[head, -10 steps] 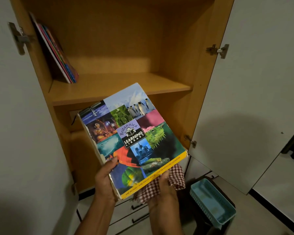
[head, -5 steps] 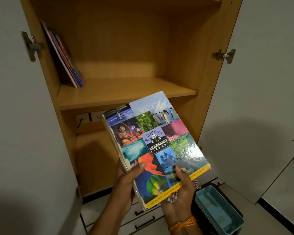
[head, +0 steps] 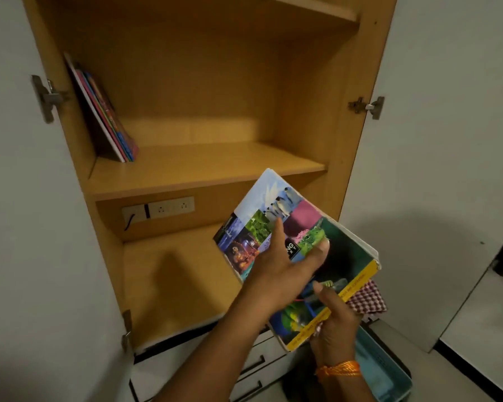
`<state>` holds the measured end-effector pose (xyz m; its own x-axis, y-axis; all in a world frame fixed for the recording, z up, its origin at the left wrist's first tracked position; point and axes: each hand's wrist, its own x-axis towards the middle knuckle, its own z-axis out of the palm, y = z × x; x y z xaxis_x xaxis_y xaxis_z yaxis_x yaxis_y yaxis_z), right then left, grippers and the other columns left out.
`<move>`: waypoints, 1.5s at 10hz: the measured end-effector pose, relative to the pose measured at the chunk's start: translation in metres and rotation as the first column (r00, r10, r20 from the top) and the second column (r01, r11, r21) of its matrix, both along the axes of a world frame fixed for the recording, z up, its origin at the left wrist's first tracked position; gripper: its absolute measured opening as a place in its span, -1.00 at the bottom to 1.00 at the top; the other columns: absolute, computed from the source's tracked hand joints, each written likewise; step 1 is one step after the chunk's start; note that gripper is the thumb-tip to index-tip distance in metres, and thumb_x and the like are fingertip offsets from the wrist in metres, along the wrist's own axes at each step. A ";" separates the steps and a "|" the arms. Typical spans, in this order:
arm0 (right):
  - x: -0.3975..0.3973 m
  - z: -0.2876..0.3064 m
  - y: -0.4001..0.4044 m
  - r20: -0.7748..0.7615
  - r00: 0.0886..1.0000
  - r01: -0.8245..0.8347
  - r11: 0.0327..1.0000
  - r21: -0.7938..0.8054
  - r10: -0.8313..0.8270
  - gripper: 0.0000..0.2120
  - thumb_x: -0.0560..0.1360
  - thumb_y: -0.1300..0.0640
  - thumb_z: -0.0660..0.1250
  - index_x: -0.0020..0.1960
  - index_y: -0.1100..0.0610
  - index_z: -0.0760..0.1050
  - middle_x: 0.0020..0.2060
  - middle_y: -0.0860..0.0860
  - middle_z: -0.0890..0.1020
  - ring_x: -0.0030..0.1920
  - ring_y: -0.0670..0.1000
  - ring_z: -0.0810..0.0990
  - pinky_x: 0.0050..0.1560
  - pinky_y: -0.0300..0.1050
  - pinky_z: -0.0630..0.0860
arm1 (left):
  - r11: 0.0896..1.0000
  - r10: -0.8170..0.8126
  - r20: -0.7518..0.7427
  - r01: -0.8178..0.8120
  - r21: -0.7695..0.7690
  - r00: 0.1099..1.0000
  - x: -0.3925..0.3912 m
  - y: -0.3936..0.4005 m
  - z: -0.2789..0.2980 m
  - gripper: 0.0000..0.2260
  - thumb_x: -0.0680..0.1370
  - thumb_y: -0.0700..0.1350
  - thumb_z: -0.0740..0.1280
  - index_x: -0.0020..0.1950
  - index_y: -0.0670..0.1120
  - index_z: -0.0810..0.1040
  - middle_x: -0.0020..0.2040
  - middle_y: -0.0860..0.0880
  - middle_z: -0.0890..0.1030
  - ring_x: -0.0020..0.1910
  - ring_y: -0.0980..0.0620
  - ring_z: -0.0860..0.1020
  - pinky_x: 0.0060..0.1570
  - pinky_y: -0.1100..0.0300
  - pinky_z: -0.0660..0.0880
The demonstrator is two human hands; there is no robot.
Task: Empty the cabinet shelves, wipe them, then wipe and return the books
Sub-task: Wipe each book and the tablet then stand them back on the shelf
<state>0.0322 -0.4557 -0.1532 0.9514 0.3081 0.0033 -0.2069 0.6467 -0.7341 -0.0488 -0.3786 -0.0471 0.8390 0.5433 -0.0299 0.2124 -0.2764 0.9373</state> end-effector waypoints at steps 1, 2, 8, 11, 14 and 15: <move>0.008 -0.001 -0.013 0.177 0.983 0.074 0.988 -0.132 -0.050 -0.63 0.15 0.36 0.58 -0.07 0.22 0.62 -0.16 0.17 0.68 -0.10 0.24 0.69 -0.06 0.34 0.63 | 0.933 -0.029 0.079 0.055 -0.355 0.996 0.013 0.015 0.015 0.07 0.18 0.64 0.30 0.57 0.39 -0.11 0.63 0.04 0.18 0.43 -0.21 0.44 0.04 -0.23 0.63; 0.013 0.004 -0.023 0.375 0.926 0.070 0.962 -0.266 0.036 -0.42 0.05 0.23 0.63 0.06 0.24 0.61 -0.13 0.05 0.74 -0.14 0.08 0.73 -0.16 0.17 0.69 | 0.828 -0.028 0.113 0.086 -0.555 0.993 0.015 0.035 0.022 0.24 0.01 0.68 0.29 0.61 0.25 0.02 0.59 -0.11 0.28 0.35 -0.31 0.51 -0.02 -0.36 0.60; 0.040 0.036 -0.041 0.520 -0.445 0.738 0.627 -0.249 0.729 -0.23 0.37 -0.37 0.38 0.40 0.10 0.44 0.26 0.09 0.63 0.25 0.09 0.61 0.40 0.05 0.34 | 0.525 0.372 0.060 -0.157 -0.836 0.926 -0.003 0.046 -0.073 -0.80 0.55 -0.19 0.30 -0.01 -0.30 0.64 -0.21 -0.23 0.67 -0.29 -0.13 0.63 -0.27 0.10 0.56; 0.025 0.025 -0.047 0.844 0.232 0.367 0.759 -0.537 0.484 -0.69 0.61 -0.09 0.19 0.32 -0.33 0.44 0.22 -0.43 0.54 0.25 -0.31 0.53 0.27 -0.34 0.45 | 0.647 0.432 0.086 -0.242 -0.723 0.898 -0.011 0.071 -0.100 -0.69 0.20 -0.21 0.44 -0.09 -0.22 0.58 -0.01 -0.20 0.62 -0.47 0.13 0.63 -0.53 0.36 0.47; -0.001 0.038 0.016 0.858 0.464 0.506 0.729 -0.461 0.220 -0.64 0.57 0.02 0.22 0.33 -0.01 0.55 0.19 -0.08 0.66 0.17 -0.10 0.62 0.21 -0.07 0.57 | 0.648 0.407 0.185 -0.140 -0.748 0.894 -0.047 0.064 -0.145 -0.74 0.61 -0.51 0.14 0.28 -0.52 0.45 -0.14 -0.18 0.58 -0.06 -0.09 0.58 -0.11 0.31 0.52; -0.024 0.004 0.032 0.819 0.292 0.543 0.620 -0.567 0.493 -0.49 0.47 0.05 0.21 0.43 -0.09 0.47 0.45 -0.10 0.46 0.51 0.04 0.33 0.49 0.23 0.28 | 0.552 0.449 0.185 -0.108 -0.827 0.874 -0.061 0.046 -0.137 -0.69 0.64 -0.47 0.00 0.23 -0.44 0.49 -0.37 -0.11 0.66 -0.28 -0.03 0.63 -0.12 0.19 0.54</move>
